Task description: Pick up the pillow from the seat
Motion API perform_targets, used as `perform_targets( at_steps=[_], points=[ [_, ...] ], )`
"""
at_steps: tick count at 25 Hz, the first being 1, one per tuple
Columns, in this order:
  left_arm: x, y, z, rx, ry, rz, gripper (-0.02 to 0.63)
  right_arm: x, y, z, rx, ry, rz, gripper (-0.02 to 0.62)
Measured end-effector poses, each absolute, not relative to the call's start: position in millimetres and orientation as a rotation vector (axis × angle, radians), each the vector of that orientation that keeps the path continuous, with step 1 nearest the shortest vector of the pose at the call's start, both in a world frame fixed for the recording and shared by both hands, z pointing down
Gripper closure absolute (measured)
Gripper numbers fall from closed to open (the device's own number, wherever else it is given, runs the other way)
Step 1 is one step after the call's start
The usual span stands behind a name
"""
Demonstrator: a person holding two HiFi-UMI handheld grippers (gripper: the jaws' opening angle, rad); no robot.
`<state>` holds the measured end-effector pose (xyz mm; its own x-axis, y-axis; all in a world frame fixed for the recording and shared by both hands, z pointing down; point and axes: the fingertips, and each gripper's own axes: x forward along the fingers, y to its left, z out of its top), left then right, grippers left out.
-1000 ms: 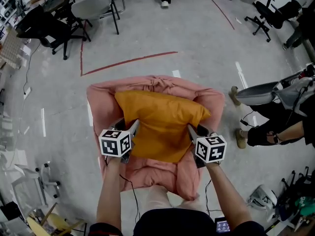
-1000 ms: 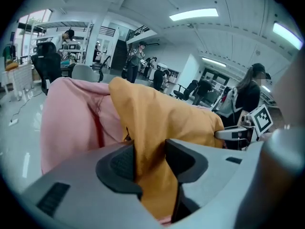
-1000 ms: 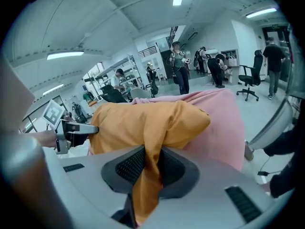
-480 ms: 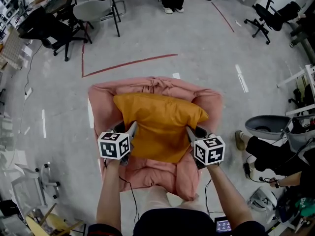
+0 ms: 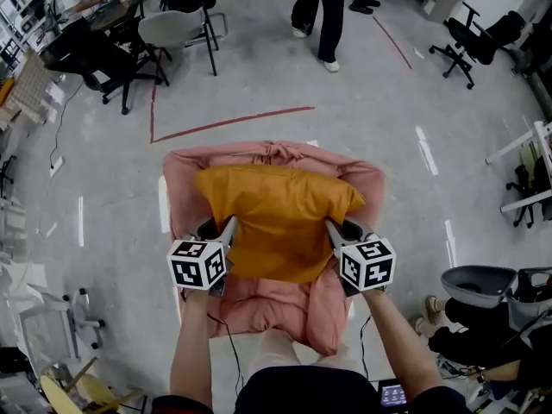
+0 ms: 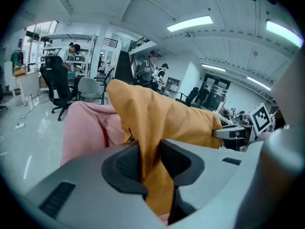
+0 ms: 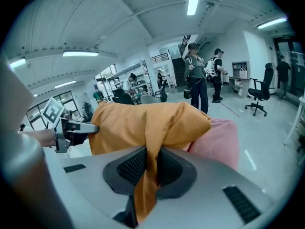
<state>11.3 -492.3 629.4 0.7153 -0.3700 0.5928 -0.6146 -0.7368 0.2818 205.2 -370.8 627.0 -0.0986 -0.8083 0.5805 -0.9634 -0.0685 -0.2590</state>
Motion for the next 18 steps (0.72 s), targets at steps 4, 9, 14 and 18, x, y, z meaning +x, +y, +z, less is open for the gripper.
perform_targets(
  at_steps=[4,9,14,18],
  points=[
    [9,-486,608,2.477,-0.786,0.665,0.489,208,-372,608,1.935,-1.995,0.870,0.535],
    [-3,-479,586,2.484,-0.831,0.613,0.489,201,-374,586,1.930,-2.045,0.810,0.535],
    [-14,-468,568,2.493,-0.878,0.578,0.489,194,-371,569,1.917,-2.085,0.761,0.535],
    [-19,-456,552,2.501,-0.908,0.547,0.491,192,-365,554,1.905,-2.119,0.726,0.535]
  ],
)
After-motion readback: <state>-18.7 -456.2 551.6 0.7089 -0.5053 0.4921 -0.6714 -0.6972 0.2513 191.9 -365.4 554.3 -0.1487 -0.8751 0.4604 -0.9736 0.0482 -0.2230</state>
